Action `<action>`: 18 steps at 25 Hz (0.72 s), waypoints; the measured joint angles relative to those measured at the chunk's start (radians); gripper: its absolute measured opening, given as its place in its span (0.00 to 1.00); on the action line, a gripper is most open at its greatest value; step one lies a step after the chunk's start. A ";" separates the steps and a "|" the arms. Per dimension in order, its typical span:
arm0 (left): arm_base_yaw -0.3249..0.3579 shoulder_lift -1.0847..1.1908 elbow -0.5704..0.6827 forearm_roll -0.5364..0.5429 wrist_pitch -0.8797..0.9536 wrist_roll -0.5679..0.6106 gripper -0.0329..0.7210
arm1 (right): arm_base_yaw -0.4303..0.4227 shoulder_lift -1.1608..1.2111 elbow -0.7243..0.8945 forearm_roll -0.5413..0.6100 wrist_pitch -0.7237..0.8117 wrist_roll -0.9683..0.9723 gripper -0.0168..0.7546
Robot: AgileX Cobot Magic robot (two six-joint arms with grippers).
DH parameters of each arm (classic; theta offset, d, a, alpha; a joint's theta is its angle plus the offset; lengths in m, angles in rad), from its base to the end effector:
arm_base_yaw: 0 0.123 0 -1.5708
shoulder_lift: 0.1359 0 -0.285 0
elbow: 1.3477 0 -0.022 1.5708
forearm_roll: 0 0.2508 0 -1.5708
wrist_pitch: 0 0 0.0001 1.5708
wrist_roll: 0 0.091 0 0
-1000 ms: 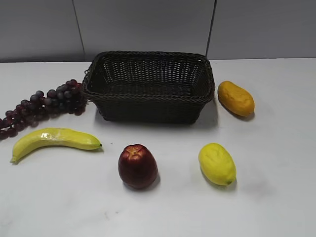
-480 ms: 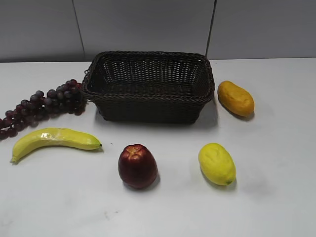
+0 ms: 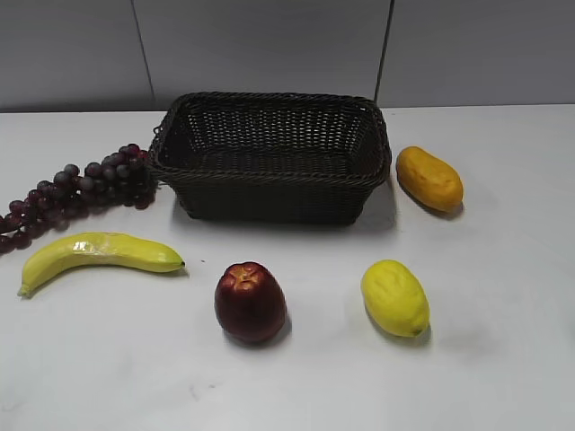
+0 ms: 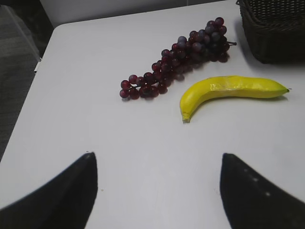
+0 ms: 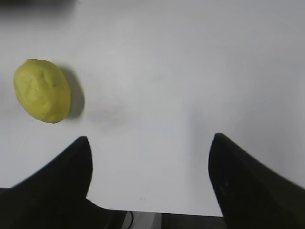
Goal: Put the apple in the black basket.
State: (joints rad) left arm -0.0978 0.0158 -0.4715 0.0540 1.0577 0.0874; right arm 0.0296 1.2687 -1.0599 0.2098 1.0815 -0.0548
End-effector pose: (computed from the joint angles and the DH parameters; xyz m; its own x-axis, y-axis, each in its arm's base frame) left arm 0.0012 0.0042 0.2697 -0.4798 0.1612 -0.8624 0.1121 0.9862 0.1220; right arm 0.2367 0.0238 0.3123 -0.9328 0.0166 -0.3600 -0.0549 0.9808 0.1873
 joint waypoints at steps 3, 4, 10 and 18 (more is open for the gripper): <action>0.000 0.000 0.000 0.000 0.000 0.000 0.83 | 0.096 0.150 -0.131 0.002 0.031 0.014 0.77; 0.000 0.000 0.000 0.001 0.000 0.000 0.83 | 0.142 0.194 -0.174 -0.004 0.034 0.027 0.77; 0.000 0.000 0.000 0.001 0.000 0.000 0.83 | 0.458 0.413 -0.374 -0.046 0.038 0.114 0.77; 0.000 0.000 0.000 0.005 0.000 0.000 0.83 | 0.772 0.651 -0.538 -0.053 0.031 0.223 0.77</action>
State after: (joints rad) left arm -0.0978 0.0158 -0.4715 0.0590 1.0577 0.0874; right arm 0.8018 1.9199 -1.5983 0.1565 1.1127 0.1677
